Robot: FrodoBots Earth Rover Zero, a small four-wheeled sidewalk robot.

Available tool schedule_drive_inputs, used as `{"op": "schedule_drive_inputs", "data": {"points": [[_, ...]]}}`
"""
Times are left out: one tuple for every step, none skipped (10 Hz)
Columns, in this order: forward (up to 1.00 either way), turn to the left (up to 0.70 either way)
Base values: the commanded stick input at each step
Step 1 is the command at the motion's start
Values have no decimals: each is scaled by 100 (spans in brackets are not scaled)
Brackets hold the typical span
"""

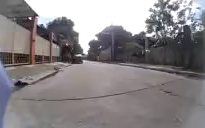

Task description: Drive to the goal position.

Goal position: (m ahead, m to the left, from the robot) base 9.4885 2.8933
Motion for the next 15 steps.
{"op": "schedule_drive_inputs", "data": {"points": [[100, 3], [100, 1], [100, 8], [100, 22], [100, 37], [100, 8], [100, 5], [100, 0], [100, 7], [100, 6], [100, 10], [100, 27], [100, 26], [100, 5], [100, 0]]}}
